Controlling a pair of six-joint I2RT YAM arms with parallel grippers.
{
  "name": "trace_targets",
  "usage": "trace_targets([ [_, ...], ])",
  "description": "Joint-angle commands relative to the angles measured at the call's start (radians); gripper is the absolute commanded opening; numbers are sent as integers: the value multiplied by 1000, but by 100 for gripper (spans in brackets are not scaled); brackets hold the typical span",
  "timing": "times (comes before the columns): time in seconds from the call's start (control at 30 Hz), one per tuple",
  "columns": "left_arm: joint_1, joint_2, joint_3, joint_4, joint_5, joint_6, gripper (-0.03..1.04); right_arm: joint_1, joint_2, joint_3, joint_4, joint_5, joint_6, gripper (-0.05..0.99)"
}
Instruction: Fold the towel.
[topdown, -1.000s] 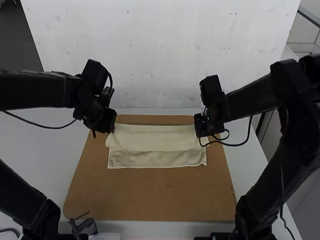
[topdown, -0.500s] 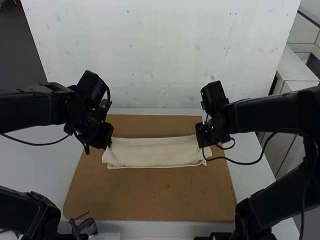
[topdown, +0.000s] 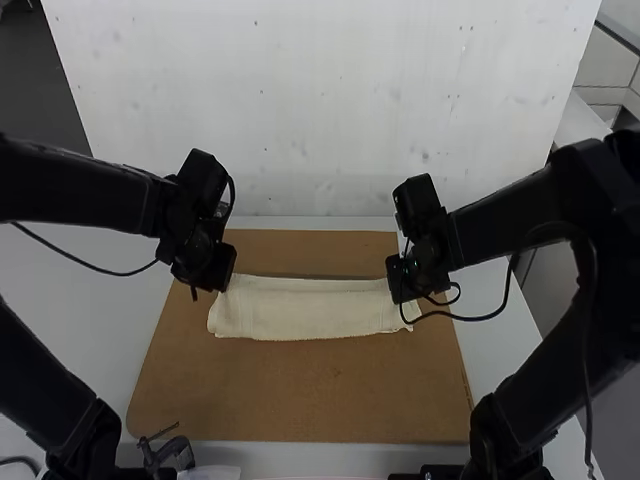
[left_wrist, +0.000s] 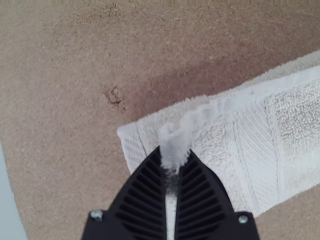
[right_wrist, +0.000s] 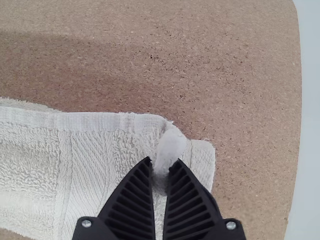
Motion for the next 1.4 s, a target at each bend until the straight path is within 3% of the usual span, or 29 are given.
trace_targets([
  [0.0, 19, 66, 61, 35, -38, 26, 2, -8, 53, 43, 29, 51, 1, 2],
  [0.53, 13, 219, 130, 15, -38, 46, 2, -44, 197, 109, 98, 50, -4, 5],
  [0.57, 14, 219, 131, 14, -38, 46, 8, -45, 196, 109, 98, 50, -4, 11],
  [0.6, 17, 217, 133, 12, -38, 46, 20, -45, 193, 107, 97, 48, -3, 21],
  [0.67, 22, 216, 148, 1, -39, 46, 54, -48, 184, 104, 97, 44, 5, 57],
  [0.7, 28, 214, 158, -8, -42, 46, 77, -53, 174, 104, 95, 42, 11, 76],
  [0.73, 34, 210, 164, -12, -45, 46, 90, -59, 165, 104, 92, 40, 13, 88],
  [0.77, 40, 202, 168, -12, -53, 47, 95, -65, 153, 104, 92, 36, 14, 90],
  [0.93, 97, 86, 174, -3, -53, 76, 97, -96, 93, 114, 17, 7, 51, 90],
  [1.1, 143, -11, 173, 1, -50, 104, 97, -119, 87, 140, -121, -90, 119, 90],
  [1.2, 146, -36, 167, 0, -47, 107, 98, -122, 139, 160, -175, -127, 151, 90],
  [1.37, 145, -42, 138, 8, -48, 104, 99, -119, 270, 183, -166, -134, 189, 90],
])
